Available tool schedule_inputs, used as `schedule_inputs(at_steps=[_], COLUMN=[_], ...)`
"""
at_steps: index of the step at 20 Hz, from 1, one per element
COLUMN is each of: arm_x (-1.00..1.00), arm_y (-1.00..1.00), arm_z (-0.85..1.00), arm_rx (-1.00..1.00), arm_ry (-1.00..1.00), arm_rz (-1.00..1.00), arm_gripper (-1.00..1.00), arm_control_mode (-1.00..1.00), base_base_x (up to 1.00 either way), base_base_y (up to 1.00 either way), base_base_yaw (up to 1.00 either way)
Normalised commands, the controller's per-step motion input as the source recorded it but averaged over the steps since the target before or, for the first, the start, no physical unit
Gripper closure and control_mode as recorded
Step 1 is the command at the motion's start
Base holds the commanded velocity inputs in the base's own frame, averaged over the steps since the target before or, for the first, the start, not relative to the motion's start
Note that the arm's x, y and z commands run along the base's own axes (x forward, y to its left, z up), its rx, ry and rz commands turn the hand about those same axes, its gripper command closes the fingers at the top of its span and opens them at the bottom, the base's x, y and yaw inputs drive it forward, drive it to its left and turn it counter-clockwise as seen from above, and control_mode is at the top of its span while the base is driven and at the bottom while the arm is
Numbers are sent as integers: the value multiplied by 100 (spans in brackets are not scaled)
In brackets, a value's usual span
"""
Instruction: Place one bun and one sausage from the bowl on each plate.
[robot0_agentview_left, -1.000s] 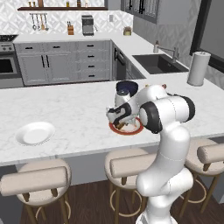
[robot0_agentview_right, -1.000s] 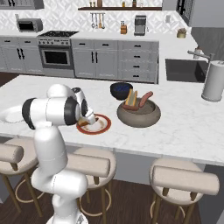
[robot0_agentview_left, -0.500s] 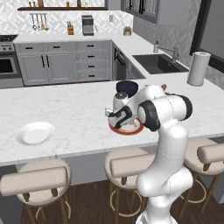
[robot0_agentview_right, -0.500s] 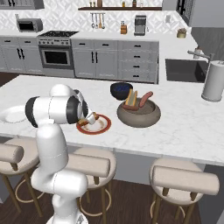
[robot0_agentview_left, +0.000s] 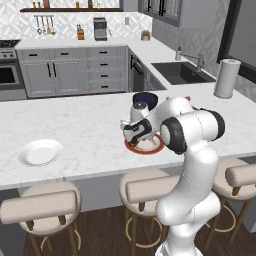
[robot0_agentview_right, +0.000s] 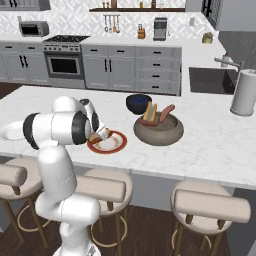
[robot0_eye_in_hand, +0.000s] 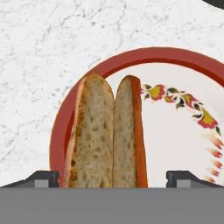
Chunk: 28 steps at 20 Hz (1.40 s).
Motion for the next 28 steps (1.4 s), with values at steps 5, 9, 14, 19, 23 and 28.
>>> schedule_inputs(at_steps=[5,9,14,19,23,28], arm_x=[-71,-47,3,36,58,60], arm_y=[-23,-73,-100,-100,-68,-41], arm_z=[99,88,59,29,0,1], arm_rx=[5,5,11,16,7,0], arm_ry=[0,0,5,11,9,5], arm_rz=[0,-1,-6,-1,0,0], arm_gripper=[-100,-100,-100,-100,-100,-100], arm_control_mode=[-100,-100,-100,-100,-100,-100], base_base_x=[0,0,0,0,0,0], base_base_y=[0,0,0,0,0,0], base_base_yaw=[0,0,0,0,0,0])
